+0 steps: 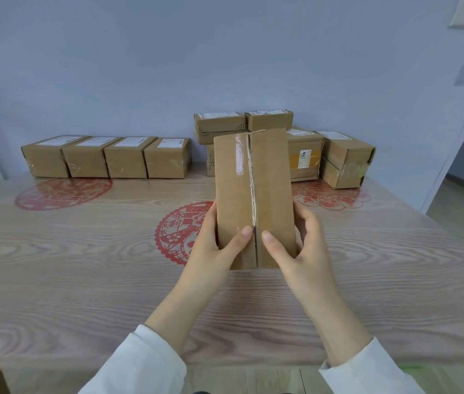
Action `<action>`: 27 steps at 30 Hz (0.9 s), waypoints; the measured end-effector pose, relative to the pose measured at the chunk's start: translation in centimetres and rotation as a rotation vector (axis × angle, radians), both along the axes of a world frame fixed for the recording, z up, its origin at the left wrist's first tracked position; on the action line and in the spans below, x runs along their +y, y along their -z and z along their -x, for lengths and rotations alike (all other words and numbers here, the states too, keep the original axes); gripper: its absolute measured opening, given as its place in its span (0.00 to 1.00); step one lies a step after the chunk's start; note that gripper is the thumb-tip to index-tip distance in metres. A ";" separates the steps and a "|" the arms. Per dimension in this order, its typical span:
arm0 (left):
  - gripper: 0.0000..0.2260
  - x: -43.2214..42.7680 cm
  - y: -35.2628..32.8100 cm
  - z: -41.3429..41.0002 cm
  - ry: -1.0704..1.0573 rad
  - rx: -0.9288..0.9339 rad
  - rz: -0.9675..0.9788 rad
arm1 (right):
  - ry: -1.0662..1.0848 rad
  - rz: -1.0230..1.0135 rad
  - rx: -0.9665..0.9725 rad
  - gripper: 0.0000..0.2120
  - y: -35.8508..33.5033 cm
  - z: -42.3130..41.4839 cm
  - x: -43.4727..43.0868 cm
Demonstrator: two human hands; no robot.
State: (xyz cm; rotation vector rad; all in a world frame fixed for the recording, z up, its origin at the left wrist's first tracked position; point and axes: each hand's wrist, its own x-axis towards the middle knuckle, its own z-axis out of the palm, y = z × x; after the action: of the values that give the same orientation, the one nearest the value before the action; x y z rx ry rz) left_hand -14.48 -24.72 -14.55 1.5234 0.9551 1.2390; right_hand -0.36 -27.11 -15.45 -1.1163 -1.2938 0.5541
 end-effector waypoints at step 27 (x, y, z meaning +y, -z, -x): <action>0.25 -0.4 -0.8 -0.8 -0.038 -0.061 -0.066 | 0.026 0.031 0.231 0.19 -1.2 0.4 -0.3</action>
State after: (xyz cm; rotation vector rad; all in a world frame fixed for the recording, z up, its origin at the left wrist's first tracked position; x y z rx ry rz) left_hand -13.70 -25.13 -13.72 1.5161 0.9153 1.3479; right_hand -0.77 -27.37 -14.24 -1.0590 -1.0725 0.6655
